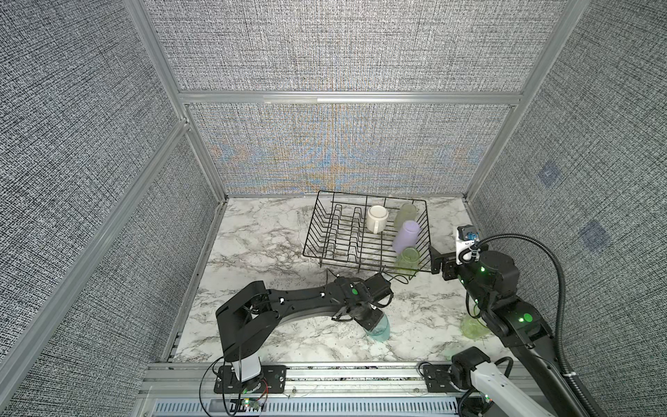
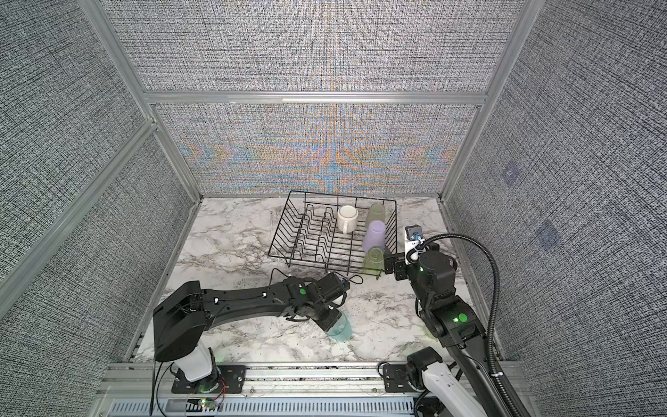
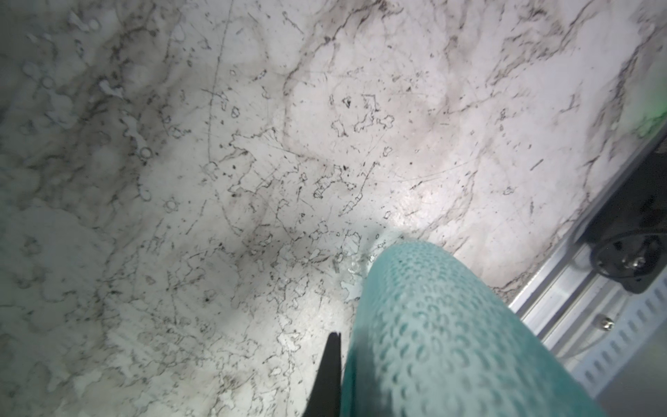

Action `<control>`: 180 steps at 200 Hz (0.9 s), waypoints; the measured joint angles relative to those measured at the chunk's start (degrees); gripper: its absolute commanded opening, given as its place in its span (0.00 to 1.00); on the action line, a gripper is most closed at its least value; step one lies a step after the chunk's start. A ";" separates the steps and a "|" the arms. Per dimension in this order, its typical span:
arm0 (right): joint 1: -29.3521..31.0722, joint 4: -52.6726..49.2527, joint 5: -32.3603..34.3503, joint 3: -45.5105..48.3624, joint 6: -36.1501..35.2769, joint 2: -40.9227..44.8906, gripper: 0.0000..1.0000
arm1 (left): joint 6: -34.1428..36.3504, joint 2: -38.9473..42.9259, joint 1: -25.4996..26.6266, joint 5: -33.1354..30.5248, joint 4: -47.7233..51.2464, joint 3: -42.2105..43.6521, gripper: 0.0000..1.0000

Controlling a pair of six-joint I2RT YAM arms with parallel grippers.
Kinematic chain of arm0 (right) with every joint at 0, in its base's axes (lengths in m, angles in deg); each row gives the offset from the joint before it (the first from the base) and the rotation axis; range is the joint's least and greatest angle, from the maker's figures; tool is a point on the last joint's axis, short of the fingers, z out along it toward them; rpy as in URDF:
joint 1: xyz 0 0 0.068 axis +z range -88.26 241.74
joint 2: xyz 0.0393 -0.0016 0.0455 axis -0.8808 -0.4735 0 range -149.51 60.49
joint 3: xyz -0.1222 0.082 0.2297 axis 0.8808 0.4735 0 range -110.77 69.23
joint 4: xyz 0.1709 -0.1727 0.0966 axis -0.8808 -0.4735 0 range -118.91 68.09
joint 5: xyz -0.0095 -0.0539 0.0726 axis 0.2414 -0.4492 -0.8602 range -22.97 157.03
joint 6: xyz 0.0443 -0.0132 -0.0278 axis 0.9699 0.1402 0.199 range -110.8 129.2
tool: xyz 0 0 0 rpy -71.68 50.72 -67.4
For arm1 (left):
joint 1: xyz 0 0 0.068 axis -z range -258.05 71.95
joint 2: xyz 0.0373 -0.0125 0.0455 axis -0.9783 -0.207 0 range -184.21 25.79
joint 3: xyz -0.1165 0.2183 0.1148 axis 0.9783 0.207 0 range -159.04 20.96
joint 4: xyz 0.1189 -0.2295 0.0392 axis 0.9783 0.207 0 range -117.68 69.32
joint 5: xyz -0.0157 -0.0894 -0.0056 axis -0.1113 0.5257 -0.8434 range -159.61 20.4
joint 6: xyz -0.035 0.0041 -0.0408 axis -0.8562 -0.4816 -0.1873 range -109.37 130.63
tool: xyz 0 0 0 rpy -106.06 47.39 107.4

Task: Load the cups into the dish rack
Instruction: 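Grasp the teal textured cup with the left gripper while the right gripper releases and rises, then lift the teal cup with the left gripper while the right gripper approaches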

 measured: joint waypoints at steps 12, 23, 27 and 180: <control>-0.02 -0.09 -0.35 0.07 0.70 0.15 0.99 | 0.04 0.79 -0.07 -0.61 1.16 -0.48 0.00; 0.00 -0.09 -0.81 0.09 1.44 0.17 0.99 | 0.50 2.08 -0.24 -1.55 1.73 -0.90 0.00; 0.02 -0.09 -1.05 0.09 1.70 0.17 0.99 | 0.59 2.58 -0.37 -1.46 1.86 -0.92 0.00; 1.90 21.53 -62.73 6.91 5.07 0.92 0.99 | 0.83 32.68 -30.05 40.74 -7.91 7.69 0.00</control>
